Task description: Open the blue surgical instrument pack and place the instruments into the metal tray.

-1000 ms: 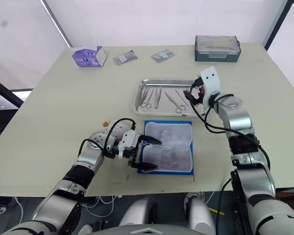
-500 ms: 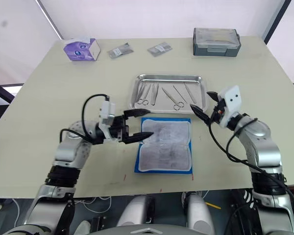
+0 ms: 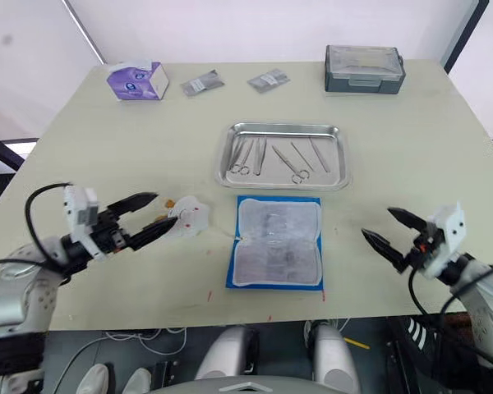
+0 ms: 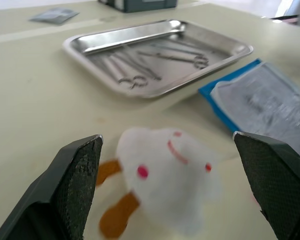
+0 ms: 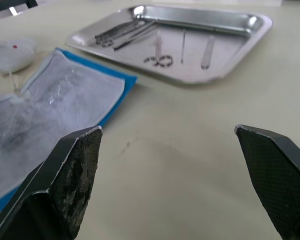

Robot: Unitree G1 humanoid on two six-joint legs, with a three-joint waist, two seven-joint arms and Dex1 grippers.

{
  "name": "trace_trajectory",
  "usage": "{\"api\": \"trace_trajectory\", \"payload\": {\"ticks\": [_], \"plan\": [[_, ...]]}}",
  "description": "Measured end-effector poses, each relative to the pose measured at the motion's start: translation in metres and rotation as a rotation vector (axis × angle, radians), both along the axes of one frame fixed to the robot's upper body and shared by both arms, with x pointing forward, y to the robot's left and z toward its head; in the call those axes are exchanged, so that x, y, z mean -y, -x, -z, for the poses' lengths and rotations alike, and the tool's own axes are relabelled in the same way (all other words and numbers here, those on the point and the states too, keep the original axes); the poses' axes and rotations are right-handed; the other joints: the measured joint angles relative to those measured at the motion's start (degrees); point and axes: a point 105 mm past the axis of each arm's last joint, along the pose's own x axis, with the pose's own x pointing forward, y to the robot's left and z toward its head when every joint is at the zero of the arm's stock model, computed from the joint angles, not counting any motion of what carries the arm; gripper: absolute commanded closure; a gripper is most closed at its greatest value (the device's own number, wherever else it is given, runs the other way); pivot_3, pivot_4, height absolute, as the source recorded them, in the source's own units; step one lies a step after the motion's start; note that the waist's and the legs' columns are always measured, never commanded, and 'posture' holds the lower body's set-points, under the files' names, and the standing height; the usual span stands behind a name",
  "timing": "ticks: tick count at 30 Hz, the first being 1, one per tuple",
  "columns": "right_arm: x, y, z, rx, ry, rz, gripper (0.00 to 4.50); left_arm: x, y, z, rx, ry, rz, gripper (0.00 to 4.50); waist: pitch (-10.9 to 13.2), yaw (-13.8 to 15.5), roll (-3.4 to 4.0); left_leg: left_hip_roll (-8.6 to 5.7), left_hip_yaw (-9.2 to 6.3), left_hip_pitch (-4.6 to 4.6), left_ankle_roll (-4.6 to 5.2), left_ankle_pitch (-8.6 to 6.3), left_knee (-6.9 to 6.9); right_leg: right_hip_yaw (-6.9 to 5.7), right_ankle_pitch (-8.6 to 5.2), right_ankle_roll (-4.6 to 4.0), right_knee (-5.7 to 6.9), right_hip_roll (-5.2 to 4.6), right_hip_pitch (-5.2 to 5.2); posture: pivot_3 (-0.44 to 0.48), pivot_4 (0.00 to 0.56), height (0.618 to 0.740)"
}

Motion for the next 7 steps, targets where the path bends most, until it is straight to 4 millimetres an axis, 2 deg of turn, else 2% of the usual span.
{"api": "trace_trajectory", "payload": {"ticks": [3,7], "plan": [[0.009,0.012,0.004,0.014,0.014,0.025,0.03,-0.013,0.013,0.012,-0.044,-0.018,-0.054,0.0,0.0,-0.1,0.0,0.01,0.07,0.06,0.0,0.0,-0.03,0.03,-0.02,-0.01,0.02,0.01,0.0,0.0,0.15,0.727],[0.022,0.038,0.023,-0.04,0.033,0.038,0.03,-0.038,0.033,0.038,-0.131,-0.071,-0.185,0.0,0.0,0.0,-0.06,0.02,0.13,0.06,0.0,0.0,-0.03,0.02,-0.03,-0.04,0.03,0.02,0.0,0.0,0.15,0.727]]}}
